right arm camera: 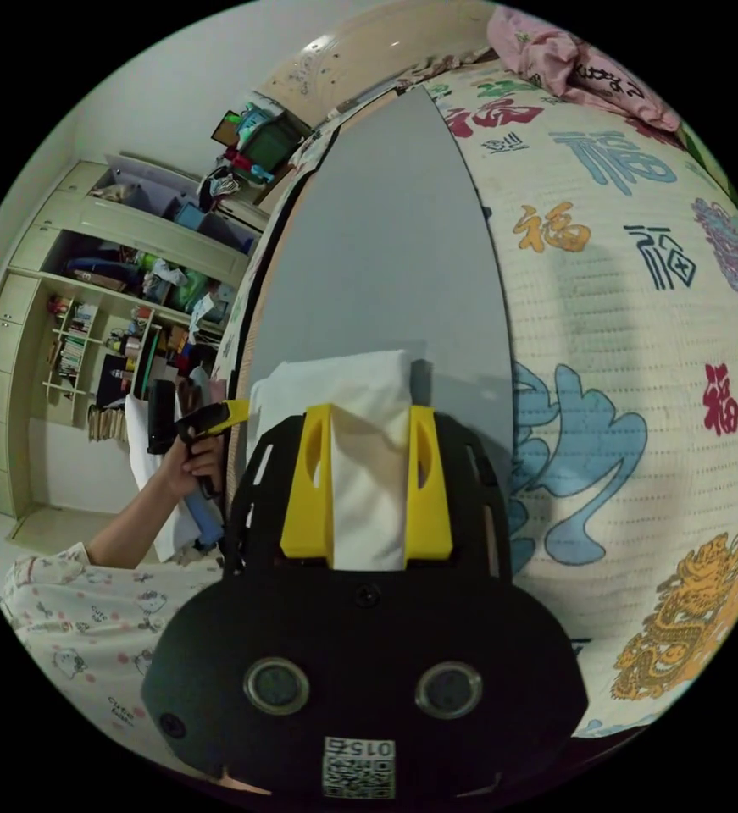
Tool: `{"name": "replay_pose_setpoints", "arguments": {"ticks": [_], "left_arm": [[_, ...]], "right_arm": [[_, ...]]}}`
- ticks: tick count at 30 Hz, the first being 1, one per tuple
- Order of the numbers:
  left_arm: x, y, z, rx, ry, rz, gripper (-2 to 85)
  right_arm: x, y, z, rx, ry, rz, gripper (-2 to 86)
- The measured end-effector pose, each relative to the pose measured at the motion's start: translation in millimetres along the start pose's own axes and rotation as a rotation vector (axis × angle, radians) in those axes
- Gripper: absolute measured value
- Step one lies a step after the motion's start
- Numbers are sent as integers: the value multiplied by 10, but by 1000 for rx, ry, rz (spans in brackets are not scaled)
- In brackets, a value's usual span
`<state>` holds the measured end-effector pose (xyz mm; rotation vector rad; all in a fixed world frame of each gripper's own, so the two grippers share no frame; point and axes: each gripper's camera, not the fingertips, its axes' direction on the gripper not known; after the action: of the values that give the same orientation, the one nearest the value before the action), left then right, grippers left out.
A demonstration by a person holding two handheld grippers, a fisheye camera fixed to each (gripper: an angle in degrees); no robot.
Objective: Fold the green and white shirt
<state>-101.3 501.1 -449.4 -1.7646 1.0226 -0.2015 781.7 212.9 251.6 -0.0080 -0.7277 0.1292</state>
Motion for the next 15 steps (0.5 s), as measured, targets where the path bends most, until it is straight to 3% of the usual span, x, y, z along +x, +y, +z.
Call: {"name": "replay_pose_setpoints", "arguments": {"ticks": [6, 11, 15], "left_arm": [[-84, -280, -413, -27, 31, -1, 62], [-25, -332, -985, -15, 38, -20, 33], [653, -35, -1979, 126, -73, 160, 19]], "right_arm": [[492, 157, 253, 37, 84, -25, 83], [1238, 529, 343, 12, 1, 39, 49], [1415, 1013, 127, 85, -32, -73, 38]]}}
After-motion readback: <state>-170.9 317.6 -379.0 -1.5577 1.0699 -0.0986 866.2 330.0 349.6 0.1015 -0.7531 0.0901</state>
